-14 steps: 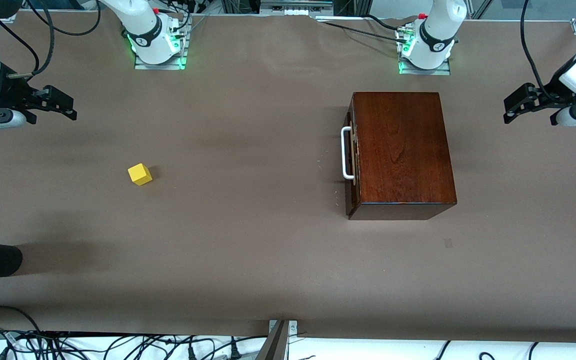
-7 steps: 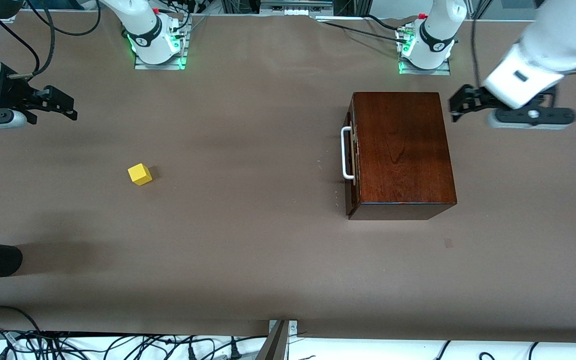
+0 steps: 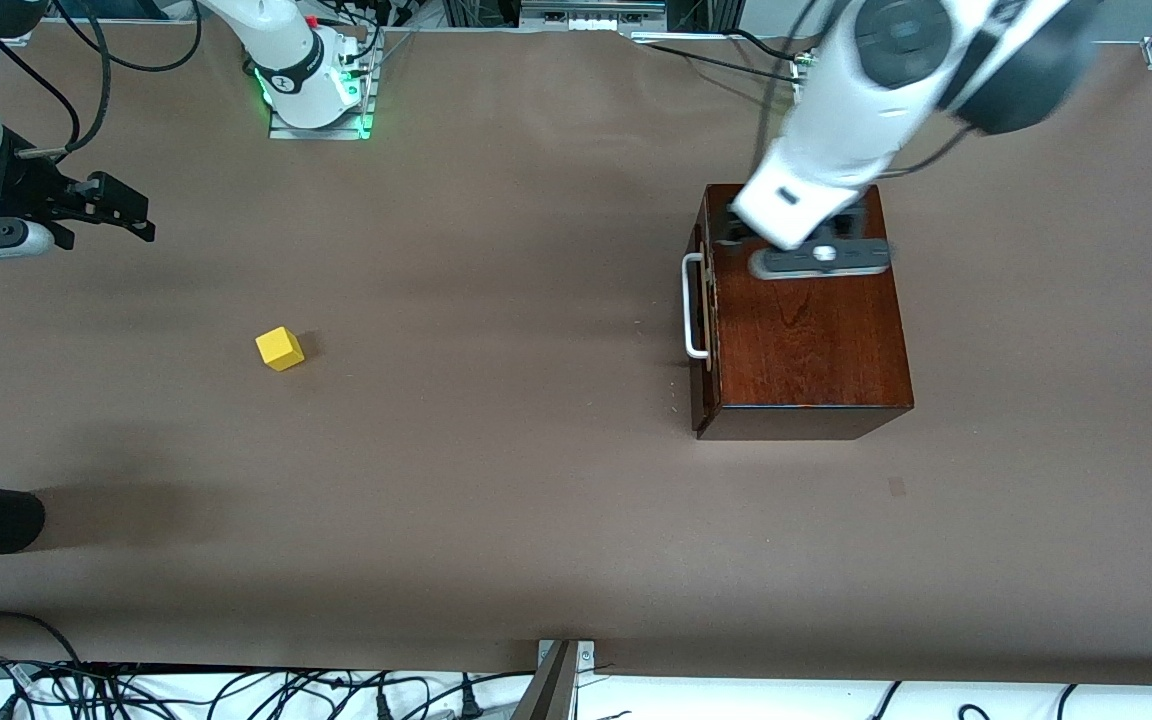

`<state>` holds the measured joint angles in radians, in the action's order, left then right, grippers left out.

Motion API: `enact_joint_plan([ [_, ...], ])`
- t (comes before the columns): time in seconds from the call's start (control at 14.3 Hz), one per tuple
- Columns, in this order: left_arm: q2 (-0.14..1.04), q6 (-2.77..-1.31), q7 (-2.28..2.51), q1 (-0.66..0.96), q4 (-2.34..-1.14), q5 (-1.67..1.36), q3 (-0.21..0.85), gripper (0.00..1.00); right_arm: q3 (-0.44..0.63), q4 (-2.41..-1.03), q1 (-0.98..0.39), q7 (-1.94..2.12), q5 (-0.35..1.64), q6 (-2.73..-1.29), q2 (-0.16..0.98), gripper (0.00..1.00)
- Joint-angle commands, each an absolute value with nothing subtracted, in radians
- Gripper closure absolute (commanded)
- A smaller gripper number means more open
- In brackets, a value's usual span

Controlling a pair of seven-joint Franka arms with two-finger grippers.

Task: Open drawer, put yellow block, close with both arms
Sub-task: 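Reach the left gripper to the white drawer handle and grasp it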

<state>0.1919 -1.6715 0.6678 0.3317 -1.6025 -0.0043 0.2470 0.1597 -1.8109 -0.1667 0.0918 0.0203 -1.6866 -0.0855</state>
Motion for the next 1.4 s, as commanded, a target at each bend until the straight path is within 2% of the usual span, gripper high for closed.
enact_joint_plan([
  [0.0, 0.277, -1.739, 0.774, 0.417, -1.584, -0.002, 0.238, 0.00, 0.160, -1.816, -0.169, 0.098, 0.015, -1.698, -0.083, 0.00],
  [0.42, 0.386, -1.796, 0.799, 0.505, -1.631, 0.005, 0.245, 0.00, 0.160, -1.816, -0.169, 0.100, 0.012, -1.700, -0.078, 0.00],
  [0.7, 0.391, -1.940, 0.831, 0.532, -1.750, 0.070, 0.247, 0.00, 0.160, -1.818, -0.169, 0.098, 0.014, -1.698, -0.078, 0.00],
  [1.33, 0.417, -1.947, 0.824, 0.534, -1.753, 0.212, 0.250, 0.00, 0.160, -1.818, -0.169, 0.098, 0.014, -1.698, -0.078, 0.00],
])
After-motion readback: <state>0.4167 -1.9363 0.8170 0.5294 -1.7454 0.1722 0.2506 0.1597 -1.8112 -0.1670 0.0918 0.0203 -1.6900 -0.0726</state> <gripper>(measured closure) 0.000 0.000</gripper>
